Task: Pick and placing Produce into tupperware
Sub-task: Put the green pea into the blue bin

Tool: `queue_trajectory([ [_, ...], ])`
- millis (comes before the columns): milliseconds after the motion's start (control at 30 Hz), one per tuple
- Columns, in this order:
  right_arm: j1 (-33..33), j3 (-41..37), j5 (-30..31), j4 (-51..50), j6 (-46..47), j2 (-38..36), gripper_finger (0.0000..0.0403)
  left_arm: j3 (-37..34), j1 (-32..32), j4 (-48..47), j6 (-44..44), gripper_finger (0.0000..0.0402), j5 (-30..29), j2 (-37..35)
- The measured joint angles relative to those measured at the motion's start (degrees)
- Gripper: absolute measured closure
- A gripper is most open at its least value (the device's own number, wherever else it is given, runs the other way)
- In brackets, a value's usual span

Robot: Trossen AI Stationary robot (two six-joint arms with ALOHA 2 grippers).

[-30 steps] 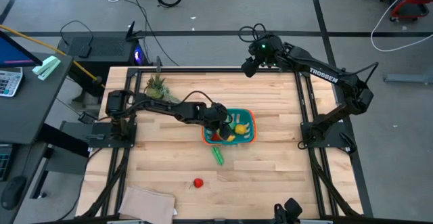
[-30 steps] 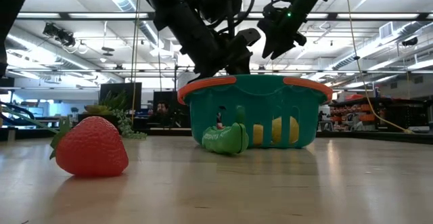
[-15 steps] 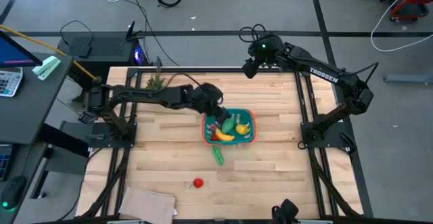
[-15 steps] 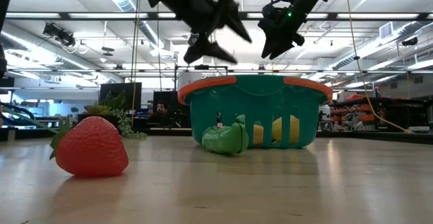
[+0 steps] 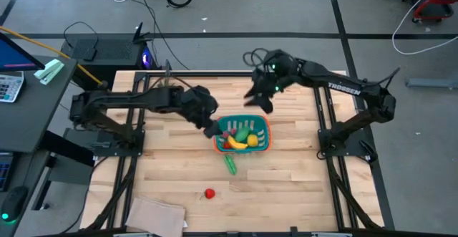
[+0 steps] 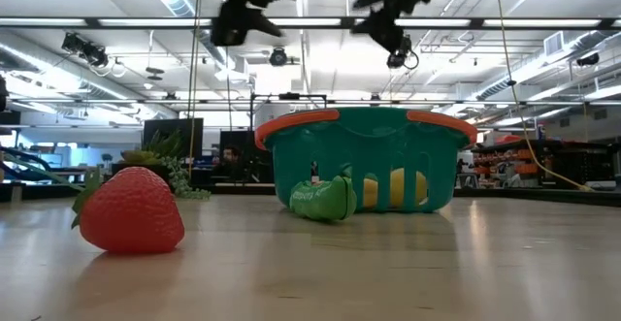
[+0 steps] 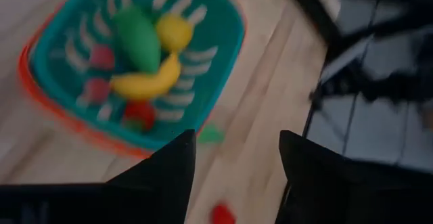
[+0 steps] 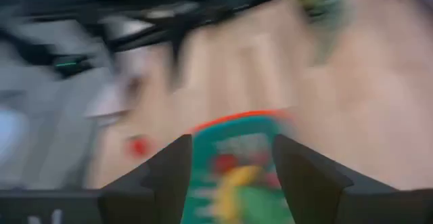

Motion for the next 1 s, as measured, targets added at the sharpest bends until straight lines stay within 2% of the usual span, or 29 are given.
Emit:
queue_trajectory([
  [100,5.6,0.0,-4.3,0.0,8.3,-1.0,0.0189,0.0,-1.3,-6.3,3.9,0.0188,0.0,-1.3],
  [167,10.2,0.0,-4.6,0.0,13.6,-1.5,0.0189,0.0,-2.1,-10.1,8.0,0.0191,0.1,-1.6],
  [300,20.7,0.0,0.8,0.9,20.1,-1.7,0.0189,0.0,-4.0,-19.4,13.8,0.0193,0.0,-1.6],
  [367,26.7,0.0,7.8,1.6,23.3,-1.0,0.0189,0.0,-4.9,-24.4,13.9,0.0192,0.0,-1.6],
  [433,32.6,0.1,19.3,3.1,28.3,0.1,0.0189,0.0,-6.3,-29.0,14.0,0.0191,0.3,-1.6],
  [533,39.4,0.0,36.8,4.0,42.6,3.1,0.0189,0.0,-9.2,-34.0,18.5,0.0195,0.6,-1.6],
  [600,42.2,0.0,43.2,4.9,50.6,5.7,0.0189,0.0,-11.5,-36.0,21.6,0.0199,0.6,-1.6],
  [733,46.0,0.0,47.6,10.2,57.6,13.4,0.0192,0.0,-15.8,-37.7,25.4,0.0205,0.6,-1.6],
  [867,46.9,0.0,47.3,14.4,61.8,21.3,0.0202,0.0,-19.4,-38.1,26.1,0.0207,0.6,-1.6],
  [1000,45.2,0.6,46.9,14.7,62.1,25.0,0.0213,0.0,-22.6,-39.9,27.4,0.0204,0.5,-1.5],
])
